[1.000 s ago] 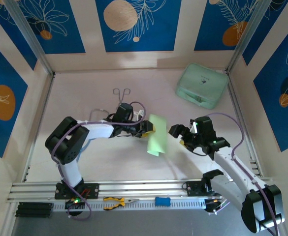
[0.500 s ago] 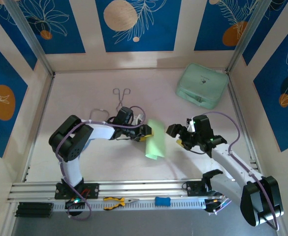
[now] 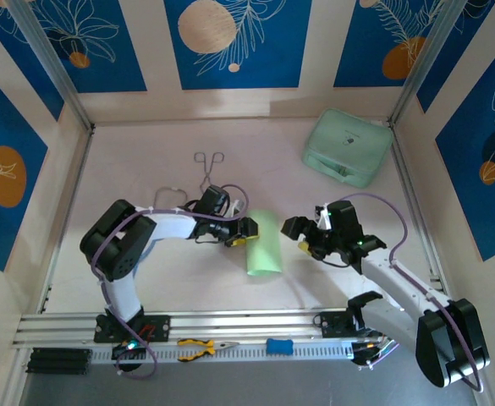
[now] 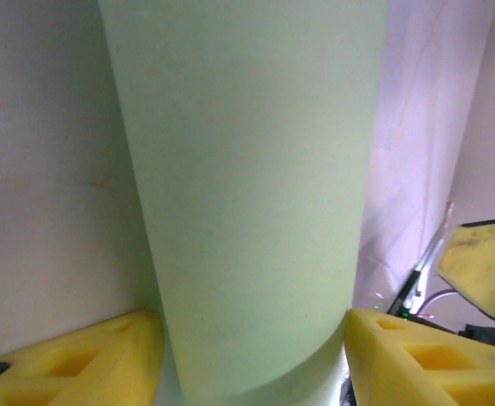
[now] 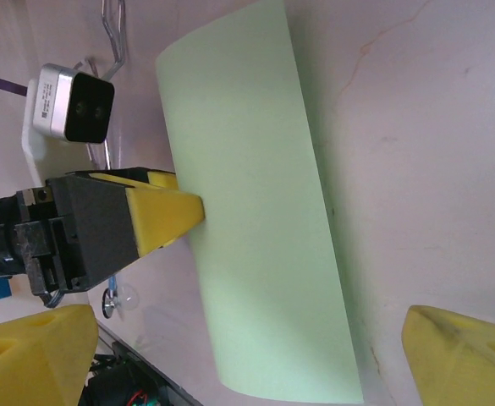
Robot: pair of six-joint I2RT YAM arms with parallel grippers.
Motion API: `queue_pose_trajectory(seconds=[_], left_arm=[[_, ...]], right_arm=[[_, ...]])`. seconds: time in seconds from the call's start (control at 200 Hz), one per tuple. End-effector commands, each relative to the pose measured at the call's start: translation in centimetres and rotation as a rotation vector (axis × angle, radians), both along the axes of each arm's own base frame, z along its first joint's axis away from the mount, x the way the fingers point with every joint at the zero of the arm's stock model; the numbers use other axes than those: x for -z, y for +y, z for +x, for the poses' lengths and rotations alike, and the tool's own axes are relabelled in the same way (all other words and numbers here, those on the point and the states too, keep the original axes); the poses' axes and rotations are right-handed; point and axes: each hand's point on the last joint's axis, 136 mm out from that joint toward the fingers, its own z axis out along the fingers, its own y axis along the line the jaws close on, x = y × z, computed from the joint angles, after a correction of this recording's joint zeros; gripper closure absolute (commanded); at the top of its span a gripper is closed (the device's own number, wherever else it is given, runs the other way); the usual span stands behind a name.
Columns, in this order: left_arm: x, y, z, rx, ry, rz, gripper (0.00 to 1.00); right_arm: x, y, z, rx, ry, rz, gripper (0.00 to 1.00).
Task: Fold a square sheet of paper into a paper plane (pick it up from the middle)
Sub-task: First fold the square sheet of paper in half at the center of the table.
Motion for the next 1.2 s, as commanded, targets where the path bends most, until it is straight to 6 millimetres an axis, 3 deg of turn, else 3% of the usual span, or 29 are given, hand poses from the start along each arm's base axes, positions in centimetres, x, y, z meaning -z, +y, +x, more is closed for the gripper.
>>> queue_pose_trajectory(seconds=[0.0,0.225,0.31,0.4,0.645,0.995,1.195], left_arm=[[-0.2,1.3,0.1,0.005,-0.034,0.079,0.4],[0.5,2.1,0.2,0.004,-0.038,0.14,0.47],[0.7,2.3,0.4,-0.007,-0.042,0.159,0.49],[1.1,3.0,0.5,-0.026,-0.041,0.202,0.51],[1.5,3.3,0.5,-0.008,-0.043,0.241,0.56],[2.3,4.4,-0.2,0.099,-0.026,0.35,0.54],[2.4,4.0,-0.3,0.13,-0.017,0.339,0.52]], right_arm=[[0.5,0.6,-0.5,-0.024,0.017,0.008,0.07],[0.6,1.3,-0.5,-0.042,0.014,0.018,0.12],[0.6,1.8,-0.5,-0.059,0.005,0.04,0.25],[0.8,2.2,-0.4,-0.064,0.007,0.053,0.33],[1.7,2.7,-0.4,-0.074,0.024,0.049,0.37],[2.4,2.8,-0.5,-0.075,0.042,0.034,0.38],[2.7,2.8,-0.6,-0.074,0.052,0.026,0.38]])
